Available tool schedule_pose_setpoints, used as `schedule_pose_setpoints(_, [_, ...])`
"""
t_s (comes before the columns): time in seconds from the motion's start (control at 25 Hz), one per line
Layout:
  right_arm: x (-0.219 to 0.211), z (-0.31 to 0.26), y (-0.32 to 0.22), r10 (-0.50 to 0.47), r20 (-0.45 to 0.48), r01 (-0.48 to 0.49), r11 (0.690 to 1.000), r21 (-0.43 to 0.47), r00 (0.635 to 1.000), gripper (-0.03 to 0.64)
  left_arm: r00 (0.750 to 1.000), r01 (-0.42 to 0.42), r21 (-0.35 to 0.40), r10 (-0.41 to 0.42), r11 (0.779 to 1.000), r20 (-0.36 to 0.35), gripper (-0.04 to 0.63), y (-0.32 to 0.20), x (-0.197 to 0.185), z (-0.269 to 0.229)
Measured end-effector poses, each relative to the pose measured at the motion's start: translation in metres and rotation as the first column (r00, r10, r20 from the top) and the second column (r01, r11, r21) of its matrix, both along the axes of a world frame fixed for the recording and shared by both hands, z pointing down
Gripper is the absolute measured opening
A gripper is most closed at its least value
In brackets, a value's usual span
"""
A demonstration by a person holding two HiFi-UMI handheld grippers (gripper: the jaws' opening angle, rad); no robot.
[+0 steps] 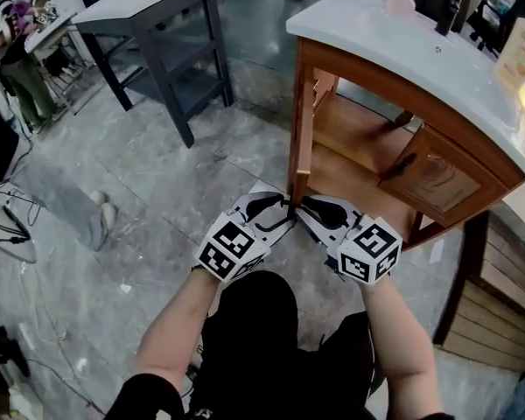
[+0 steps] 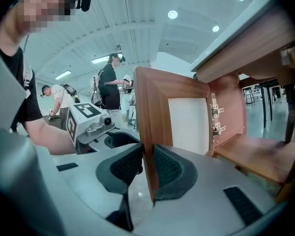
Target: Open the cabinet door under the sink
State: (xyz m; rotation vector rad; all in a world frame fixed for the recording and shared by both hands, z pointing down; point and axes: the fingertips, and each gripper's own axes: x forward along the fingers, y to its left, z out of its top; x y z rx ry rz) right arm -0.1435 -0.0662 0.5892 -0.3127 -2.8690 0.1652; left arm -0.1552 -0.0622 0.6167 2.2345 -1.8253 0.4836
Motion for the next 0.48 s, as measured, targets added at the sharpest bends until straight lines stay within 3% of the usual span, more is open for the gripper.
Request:
schedule_pose_setpoints(0.12, [-0.013, 0.0, 0.01, -0.052, 0.004, 0.052, 0.998, -0.04, 0.999, 0.083, 0.998, 0.063, 0.001, -0.063, 0.998, -0.011, 0.207, 0.008, -0.015, 0.0])
schedule_pose_setpoints(0.24, [-0.025, -0.001, 0.019, -0.08, 0.006, 0.081, 0.997, -0.021, 0.997, 0.086, 0.993, 0.112, -0.005, -0.112, 0.994, -0.03, 0.206, 0.017, -0.031, 0.003])
schedule_pose_setpoints(0.48, [-0.021, 0.009, 0.006, -0.031, 0.009, 0.031, 0.999, -0.013, 0.999, 0.067, 0.984, 0.171, 0.002, -0.171, 0.985, -0.041, 0.205, 0.022, -0.044, 0.007])
